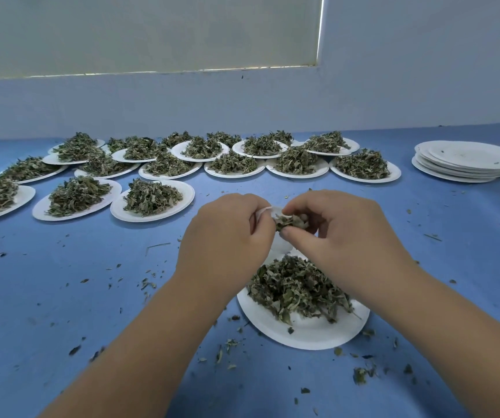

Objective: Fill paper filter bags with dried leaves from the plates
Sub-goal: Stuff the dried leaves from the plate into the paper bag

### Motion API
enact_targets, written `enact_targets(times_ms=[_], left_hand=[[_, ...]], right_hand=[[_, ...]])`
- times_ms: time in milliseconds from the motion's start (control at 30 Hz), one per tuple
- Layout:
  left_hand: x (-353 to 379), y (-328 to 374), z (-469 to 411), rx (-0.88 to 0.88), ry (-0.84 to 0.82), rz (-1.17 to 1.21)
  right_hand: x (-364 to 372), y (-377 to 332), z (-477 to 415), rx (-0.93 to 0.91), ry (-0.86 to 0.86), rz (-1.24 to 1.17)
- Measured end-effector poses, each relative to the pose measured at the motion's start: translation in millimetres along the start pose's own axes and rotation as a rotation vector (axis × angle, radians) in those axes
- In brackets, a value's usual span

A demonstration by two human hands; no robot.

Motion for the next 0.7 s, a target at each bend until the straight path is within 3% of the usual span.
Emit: enact_targets(times_ms=[133, 567, 700], left_hand=[[2, 1, 0, -0.005, -0.023, 0.014], [3, 0, -1, -0.008, -0.029, 0.007], [5, -1, 0, -0.007, -0.029, 0.023]], right_hand=[[6, -3, -1, -0.031, 0.005, 0.138], [7, -12, 1, -0.143, 0.01, 0.149], [8, -11, 0, -0.156, 0.032, 0.054]])
Point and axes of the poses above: each hand's wrist, its own z-axis away from the middle knuckle, its own x-axis out of the palm, y = z × x, the point moved 9 cm from there along -z, towards the middle knuckle, and after that the axes turned 11 degrees about x, right-handed, at the moved point
